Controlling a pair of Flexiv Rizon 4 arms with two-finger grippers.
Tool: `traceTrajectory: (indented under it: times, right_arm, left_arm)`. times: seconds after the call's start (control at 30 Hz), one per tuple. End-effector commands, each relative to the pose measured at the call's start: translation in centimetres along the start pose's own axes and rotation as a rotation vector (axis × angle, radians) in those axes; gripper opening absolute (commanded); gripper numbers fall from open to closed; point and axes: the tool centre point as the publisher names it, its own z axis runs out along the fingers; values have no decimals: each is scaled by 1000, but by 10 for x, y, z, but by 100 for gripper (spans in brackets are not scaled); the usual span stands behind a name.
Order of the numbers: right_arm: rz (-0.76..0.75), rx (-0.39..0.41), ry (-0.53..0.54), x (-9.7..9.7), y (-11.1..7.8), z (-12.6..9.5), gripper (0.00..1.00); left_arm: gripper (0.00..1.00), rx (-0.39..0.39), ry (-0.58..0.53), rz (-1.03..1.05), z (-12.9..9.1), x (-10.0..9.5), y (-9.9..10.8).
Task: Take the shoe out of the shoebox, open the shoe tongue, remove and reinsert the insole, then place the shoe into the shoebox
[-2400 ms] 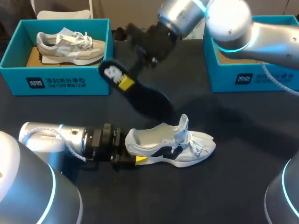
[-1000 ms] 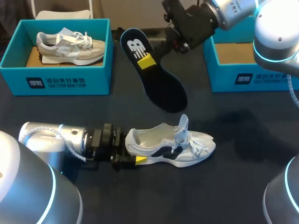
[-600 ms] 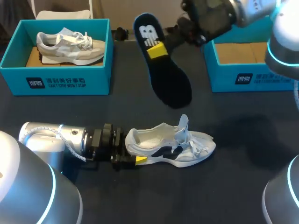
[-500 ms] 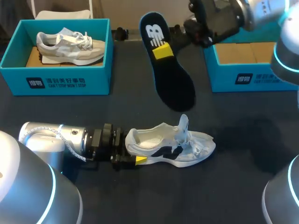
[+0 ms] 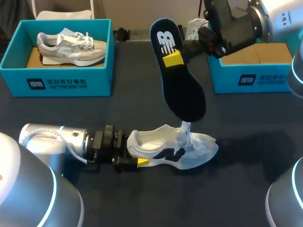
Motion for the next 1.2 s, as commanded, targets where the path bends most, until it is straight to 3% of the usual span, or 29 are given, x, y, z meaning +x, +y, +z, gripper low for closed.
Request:
traceTrajectory:
  times: [0.03, 0.47, 0.77, 1.2]
  right_arm:
    - [40, -32, -23, 16, -15, -11, 0]
    - [32, -86, 16, 70, -33, -28, 0]
    - [34, -150, -10, 80, -30, -33, 0]
    - [58, -141, -20, 81, -29, -34, 0]
  left_arm:
    - [0, -1, -4, 0, 1, 1, -1]
    - [0, -1, -4, 0, 1, 1, -1]
    - [0, -1, -4, 0, 1, 1, -1]
    - [0, -1, -4, 0, 1, 1, -1]
